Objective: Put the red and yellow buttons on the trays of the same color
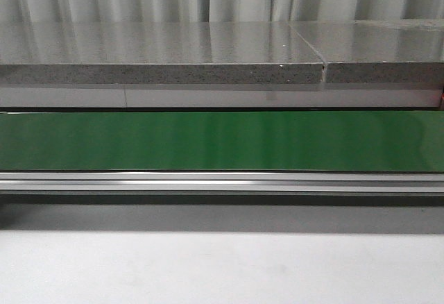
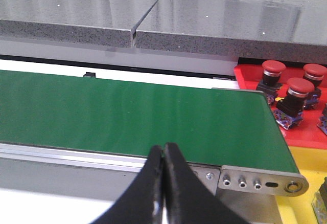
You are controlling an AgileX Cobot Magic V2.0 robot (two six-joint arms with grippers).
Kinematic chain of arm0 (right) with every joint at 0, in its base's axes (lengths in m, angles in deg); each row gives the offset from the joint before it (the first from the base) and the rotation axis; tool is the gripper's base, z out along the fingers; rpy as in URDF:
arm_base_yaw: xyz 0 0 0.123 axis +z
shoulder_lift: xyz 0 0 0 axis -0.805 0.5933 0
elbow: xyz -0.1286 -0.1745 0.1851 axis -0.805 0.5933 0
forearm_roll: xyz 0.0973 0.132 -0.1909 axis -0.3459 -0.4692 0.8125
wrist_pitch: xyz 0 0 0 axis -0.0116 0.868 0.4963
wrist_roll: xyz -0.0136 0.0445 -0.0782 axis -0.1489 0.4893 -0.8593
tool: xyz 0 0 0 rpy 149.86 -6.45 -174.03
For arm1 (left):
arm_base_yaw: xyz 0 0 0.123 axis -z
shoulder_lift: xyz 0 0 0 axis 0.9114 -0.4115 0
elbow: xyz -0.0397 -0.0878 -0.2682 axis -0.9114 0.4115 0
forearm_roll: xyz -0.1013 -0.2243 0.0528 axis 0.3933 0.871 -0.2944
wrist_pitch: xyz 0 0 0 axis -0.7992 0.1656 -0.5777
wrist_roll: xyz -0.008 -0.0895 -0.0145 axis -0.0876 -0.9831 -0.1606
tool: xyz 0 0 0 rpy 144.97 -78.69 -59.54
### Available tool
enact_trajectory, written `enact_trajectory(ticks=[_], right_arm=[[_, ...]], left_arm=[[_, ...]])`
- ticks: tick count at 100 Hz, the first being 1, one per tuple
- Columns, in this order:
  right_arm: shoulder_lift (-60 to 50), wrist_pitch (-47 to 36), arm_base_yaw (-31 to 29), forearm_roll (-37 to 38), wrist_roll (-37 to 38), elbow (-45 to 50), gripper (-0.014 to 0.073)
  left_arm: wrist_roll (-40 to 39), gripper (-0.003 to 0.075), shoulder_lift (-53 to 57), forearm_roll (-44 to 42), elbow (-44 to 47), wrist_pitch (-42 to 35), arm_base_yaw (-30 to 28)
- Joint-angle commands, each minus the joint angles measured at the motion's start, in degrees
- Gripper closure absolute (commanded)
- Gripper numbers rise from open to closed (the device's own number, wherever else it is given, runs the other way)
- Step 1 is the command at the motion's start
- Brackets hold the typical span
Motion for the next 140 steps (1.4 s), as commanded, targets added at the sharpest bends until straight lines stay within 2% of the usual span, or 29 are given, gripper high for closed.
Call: enact_trajectory(ticks=[1,8,14,140], right_arm=[[-0.96,-4.83,0.04,0.26,0.07,-0.63,0.0662],[-0.96,-4.83,0.04,0.26,0.07,-0.63,0.0662],[-0.96,-4.83,0.04,0.26,0.07,-0.63,0.0662],[-0.96,-4.70,0.04,0.26,0.07,-0.63,0.0662]], left_arm=[[-0.15,0.0739,2.59,-0.09,0.99,-5.85,-0.02],[-0.15,0.0739,5.48,-0.09,2.51,-5.59,-0.02],[-0.15,0.0739,7.76,-0.09,2.51,-2.14,-0.02],[-0.15,0.0739,7.50,-0.53,2.51,-2.13,-0.02]])
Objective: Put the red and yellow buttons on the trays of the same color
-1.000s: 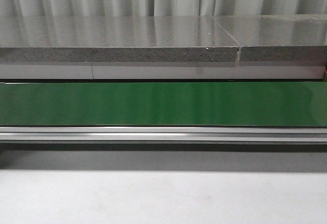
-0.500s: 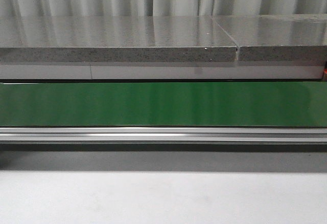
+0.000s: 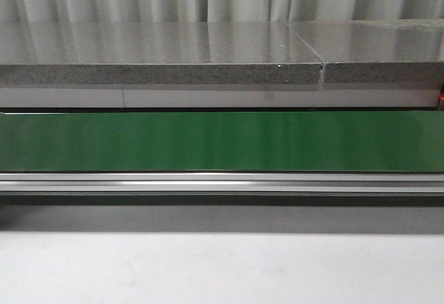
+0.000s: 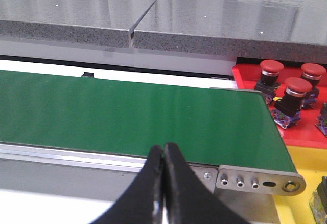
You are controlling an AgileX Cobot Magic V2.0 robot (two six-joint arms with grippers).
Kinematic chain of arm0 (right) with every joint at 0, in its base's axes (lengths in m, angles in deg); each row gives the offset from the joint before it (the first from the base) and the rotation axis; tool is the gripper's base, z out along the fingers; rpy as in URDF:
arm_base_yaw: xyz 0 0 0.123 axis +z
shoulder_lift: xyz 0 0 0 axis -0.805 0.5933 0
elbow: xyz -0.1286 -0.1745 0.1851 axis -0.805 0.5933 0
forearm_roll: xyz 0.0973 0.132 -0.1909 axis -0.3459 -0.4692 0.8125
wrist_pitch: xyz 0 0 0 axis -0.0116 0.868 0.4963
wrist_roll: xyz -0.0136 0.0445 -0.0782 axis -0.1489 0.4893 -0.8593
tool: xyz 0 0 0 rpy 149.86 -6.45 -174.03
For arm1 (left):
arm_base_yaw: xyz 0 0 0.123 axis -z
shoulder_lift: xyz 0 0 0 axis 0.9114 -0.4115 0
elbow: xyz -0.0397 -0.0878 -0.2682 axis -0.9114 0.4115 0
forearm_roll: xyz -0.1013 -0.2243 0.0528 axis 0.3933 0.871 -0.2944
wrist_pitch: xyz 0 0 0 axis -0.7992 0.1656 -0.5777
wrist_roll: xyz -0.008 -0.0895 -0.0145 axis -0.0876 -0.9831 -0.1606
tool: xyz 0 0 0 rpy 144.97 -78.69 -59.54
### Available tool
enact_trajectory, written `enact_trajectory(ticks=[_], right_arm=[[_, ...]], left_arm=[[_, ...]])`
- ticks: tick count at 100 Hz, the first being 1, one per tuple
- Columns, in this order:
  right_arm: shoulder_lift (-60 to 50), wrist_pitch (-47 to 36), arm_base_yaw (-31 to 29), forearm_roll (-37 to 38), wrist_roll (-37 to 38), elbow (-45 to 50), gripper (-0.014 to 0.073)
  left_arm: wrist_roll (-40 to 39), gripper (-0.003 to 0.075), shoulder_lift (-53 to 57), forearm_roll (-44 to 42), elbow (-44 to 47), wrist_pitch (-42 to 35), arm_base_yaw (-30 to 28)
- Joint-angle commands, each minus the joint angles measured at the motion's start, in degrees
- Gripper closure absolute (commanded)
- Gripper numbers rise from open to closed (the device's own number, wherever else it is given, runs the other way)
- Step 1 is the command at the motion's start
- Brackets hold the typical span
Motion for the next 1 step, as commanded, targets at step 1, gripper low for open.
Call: enact_trajectory(ticks=[1], right_arm=[[-0.96,-4.70,0.04,0.26,0.07,-0.63,0.0662]], left_arm=[[-0.15,0.0739,2.08,0.03,1.80,-4.09,-0.02]])
